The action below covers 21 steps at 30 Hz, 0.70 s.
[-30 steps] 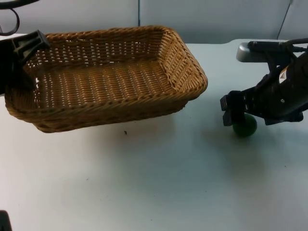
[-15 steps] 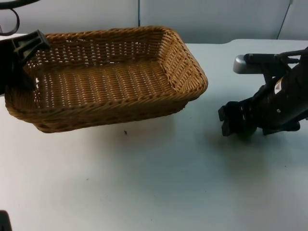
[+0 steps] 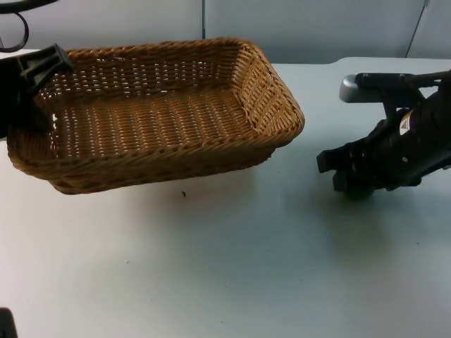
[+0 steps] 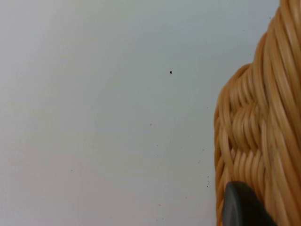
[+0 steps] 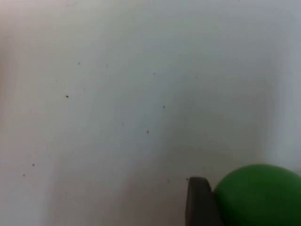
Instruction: Pick up the basket with the left hand and place the ball into the basket with the right hand.
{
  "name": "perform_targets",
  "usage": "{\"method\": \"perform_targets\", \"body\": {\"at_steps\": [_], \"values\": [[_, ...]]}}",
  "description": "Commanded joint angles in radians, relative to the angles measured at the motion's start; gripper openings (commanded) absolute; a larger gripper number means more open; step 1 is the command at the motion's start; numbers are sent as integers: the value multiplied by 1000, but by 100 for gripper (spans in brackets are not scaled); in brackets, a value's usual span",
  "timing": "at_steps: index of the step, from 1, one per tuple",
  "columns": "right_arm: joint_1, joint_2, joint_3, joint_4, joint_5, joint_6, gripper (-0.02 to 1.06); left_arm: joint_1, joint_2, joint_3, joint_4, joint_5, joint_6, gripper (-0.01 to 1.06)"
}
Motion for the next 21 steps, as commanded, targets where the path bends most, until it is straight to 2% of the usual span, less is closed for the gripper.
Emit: {"method": "perform_targets", "body": {"at_steps": [1,3,5,7,8,9,12,17,18,21], "values": [[4,-3,-7,-52,-12,-6,-1,-3,-15,-1,-16,-7,-11,0],[4,-17,-35,-116,21,-5,0,-3,-15,-1,-16,-7,-11,0],[4,-29,-62,-141,46,-5,0,-3,-15,-1,-16,-7,-11,0],[4,-63,-148,-198,133,-5,0,-3,-15,-1,-16,-7,-11,0],[4,-63,-148,-198,133,-5,0,-3,-15,-1,-16,-7,-11,0],[4,-85,-214,-248,183,4,0,-3,-15,-1,-16,-7,-11,0],[4,-123,-346,-298,290,5,0,-3,-15,-1,-16,-7,-11,0],[23,-157,-457,-284,364,11,0,-3,-15,-1,-16,-7,-11,0],[39,-167,-483,-256,379,11,0,-3,-15,-1,-16,-7,-11,0],[101,-182,-540,-73,412,-71,0,-3,-15,-1,-16,-7,-11,0]]}}
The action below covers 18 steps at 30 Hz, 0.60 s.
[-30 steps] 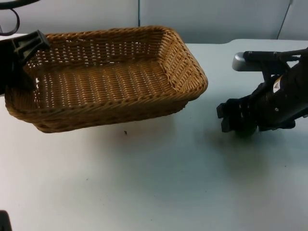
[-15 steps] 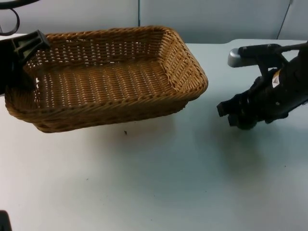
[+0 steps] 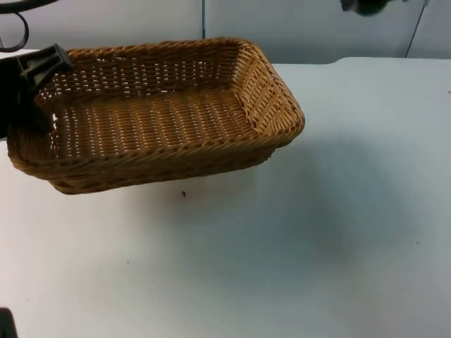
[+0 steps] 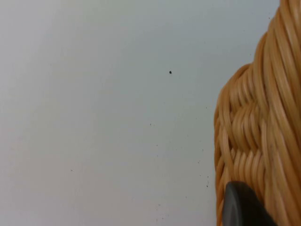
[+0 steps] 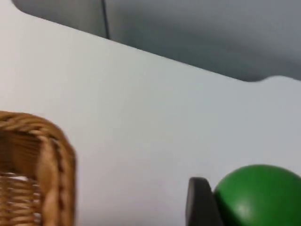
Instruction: Pick up the basket with the left hand and place the ball into the basket with the right hand.
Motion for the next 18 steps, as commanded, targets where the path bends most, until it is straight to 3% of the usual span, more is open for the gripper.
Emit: {"method": "perform_targets", "body": {"at_steps": [1,4,7,18], "values": [[42,-16,-30,114,29,-59,0,-3,-15,-1,-16,-7,-11,0],[127,-16,-36,300,15,-167,0,-3,-15,-1,-16,-7,-11,0],[184,-7,-36,355,-1,-205,0,-3,-15,-1,-16,-7,-11,0],[340,99,-37,371,-60,-203,0,-3,-15,-1,-16,-7,-11,0]]}}
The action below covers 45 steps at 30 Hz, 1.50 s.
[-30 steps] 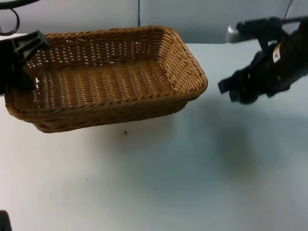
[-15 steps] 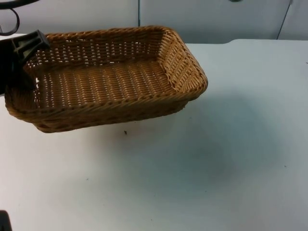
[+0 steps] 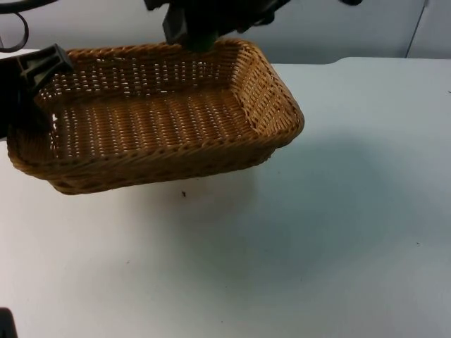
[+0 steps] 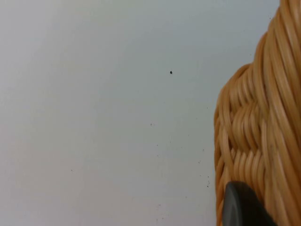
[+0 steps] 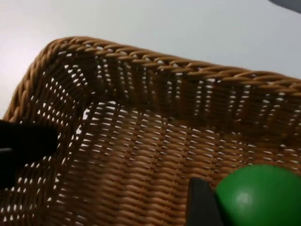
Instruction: Pick up the basket with the left hand and place the ball into the basket with the right hand.
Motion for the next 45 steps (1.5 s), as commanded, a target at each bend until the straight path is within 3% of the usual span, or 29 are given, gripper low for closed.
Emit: {"method": "perform_targets", "body": {"at_steps": [1,15,28,33,34,36,37,40,45], "values": [[29,41,-7,3,-32,-8,0,-3,-15,-1,-16,-7,-11,0],[44,136,-10,0,-140,-8,0,-3,-15,-1,-16,-7,-11,0],[44,199,-10,-6,-296,-8,0,-3,-15,-1,-16,-7,-11,0],[44,209,-10,-6,-309,-8,0,-3,-15,-1,-16,-7,-11,0],[44,209,-10,-6,-314,-8,1,-3,-15,-1,-16,-7,-11,0],[44,209,-10,-23,-332,-8,14,-3,-15,-1,-16,-7,-11,0],[44,209,-10,-23,-332,-8,14,-3,-15,-1,-16,-7,-11,0],[44,209,-10,-28,-341,-8,39,-3,-15,-1,-16,-7,-11,0],[44,209,-10,-30,-355,-8,50,-3,-15,-1,-16,-7,-11,0]]}}
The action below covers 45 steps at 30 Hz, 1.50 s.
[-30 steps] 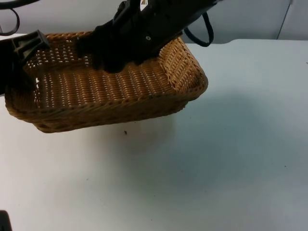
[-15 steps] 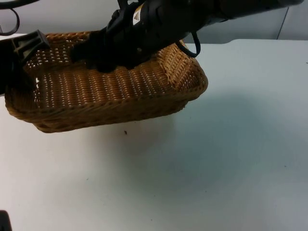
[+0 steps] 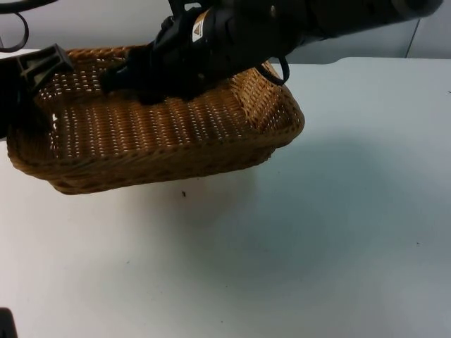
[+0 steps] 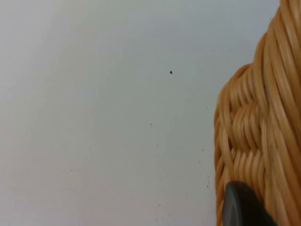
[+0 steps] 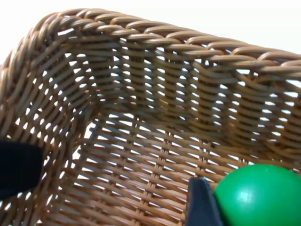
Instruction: Pick up the basket with the left hand and place the ball into the basket with the right hand.
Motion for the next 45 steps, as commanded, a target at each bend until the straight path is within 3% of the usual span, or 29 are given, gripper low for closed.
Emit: {"method": "perform_targets", "body": {"at_steps": [1,8,15,19,22,23,24,26,45], "values": [[4,-2,-10,-9,-28,-8,52,-3,-15,-1,-16,-7,-11,0],[4,-2,-10,-9,-32,-8,65,-3,-15,-1,-16,-9,-11,0],[4,-28,-10,-9,-27,-8,64,-3,-15,-1,-16,-9,-11,0],[4,-69,-10,-9,-13,-8,53,-3,-15,-1,-16,-9,-11,0],[1,-120,-10,-14,0,-42,28,-3,-15,-1,-16,-9,-11,0],[1,-144,-10,-14,7,-81,13,-3,-15,-1,-16,-9,-11,0],[1,-144,-10,-14,7,-81,13,-3,-15,-1,-16,-9,-11,0],[1,-183,-10,-22,35,-111,0,-3,-15,-1,-16,-9,-11,0],[-39,-357,-10,-65,206,-123,0,-3,-15,-1,-14,-3,-11,0]]}}
